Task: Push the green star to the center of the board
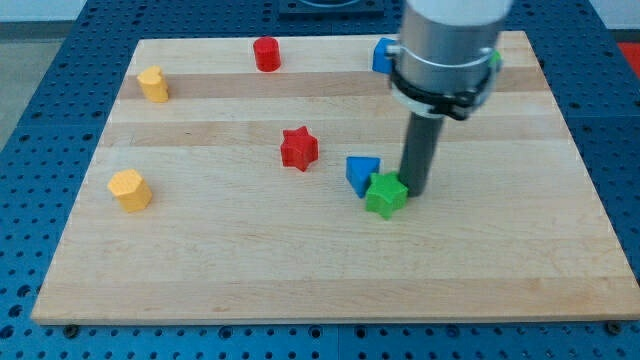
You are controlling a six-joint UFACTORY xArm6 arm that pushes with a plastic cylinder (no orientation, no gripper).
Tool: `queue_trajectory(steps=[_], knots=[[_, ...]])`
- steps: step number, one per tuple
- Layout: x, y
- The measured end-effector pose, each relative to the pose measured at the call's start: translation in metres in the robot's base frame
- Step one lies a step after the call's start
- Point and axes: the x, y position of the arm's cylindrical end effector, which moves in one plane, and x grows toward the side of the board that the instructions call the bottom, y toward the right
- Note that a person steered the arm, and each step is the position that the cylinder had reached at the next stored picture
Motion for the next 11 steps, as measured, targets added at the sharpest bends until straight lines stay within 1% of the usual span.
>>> queue_trajectory(steps=[1, 2, 3, 4, 5, 6, 7, 8, 9, 10, 11], knots=[[-0.020, -0.032], [-0.023, -0.039], [-0.031, -0.034], [-0.025, 0.044], [-0.037, 0.051], [0.041, 0.025], [0.054, 0.022], [0.053, 0.017], [0.013, -0.024], [-0.006, -0.033], [-0.036, -0.039]])
